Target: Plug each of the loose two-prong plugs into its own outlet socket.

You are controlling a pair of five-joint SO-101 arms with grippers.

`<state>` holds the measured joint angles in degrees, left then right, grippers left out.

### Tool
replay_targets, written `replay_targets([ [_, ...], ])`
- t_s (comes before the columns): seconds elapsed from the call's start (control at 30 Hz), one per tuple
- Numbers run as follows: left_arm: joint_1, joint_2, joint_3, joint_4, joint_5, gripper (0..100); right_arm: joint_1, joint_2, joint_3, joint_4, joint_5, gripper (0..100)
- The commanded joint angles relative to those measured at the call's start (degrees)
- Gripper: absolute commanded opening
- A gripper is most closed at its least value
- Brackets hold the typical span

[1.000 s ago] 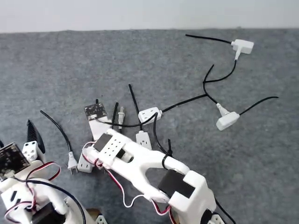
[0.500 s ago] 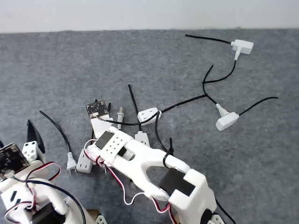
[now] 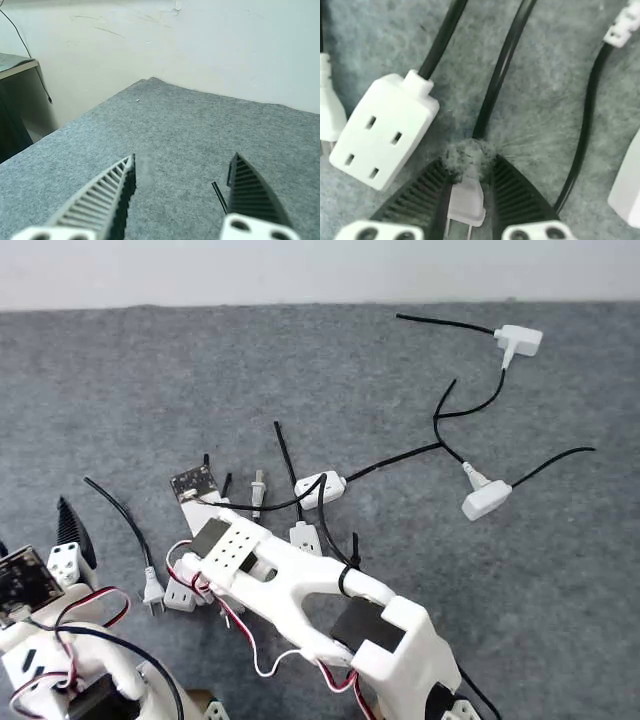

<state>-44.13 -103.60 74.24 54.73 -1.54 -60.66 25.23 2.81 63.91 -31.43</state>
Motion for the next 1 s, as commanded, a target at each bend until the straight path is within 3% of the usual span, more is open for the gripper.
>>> replay_targets([
  [0.0,0.3,-0.6,-0.8,-1.5,0.5,30,1.8,-2.2,-2.5,0.9,1.1,0.8],
  [0.4,0.4,-0.6,-0.6,-1.5,0.6,30,4.9,-9.6,-2.2,4.6,5.1,0.8],
  [0.5,3.3,-0.6,-0.3,-1.4,0.3,30,5.1,-9.8,-2.2,4.6,6.6,0.8],
  [0.97,7.6,-0.6,1.6,-1.4,-1.6,30,13.6,-11.6,-4.8,6.8,28.7,0.8],
])
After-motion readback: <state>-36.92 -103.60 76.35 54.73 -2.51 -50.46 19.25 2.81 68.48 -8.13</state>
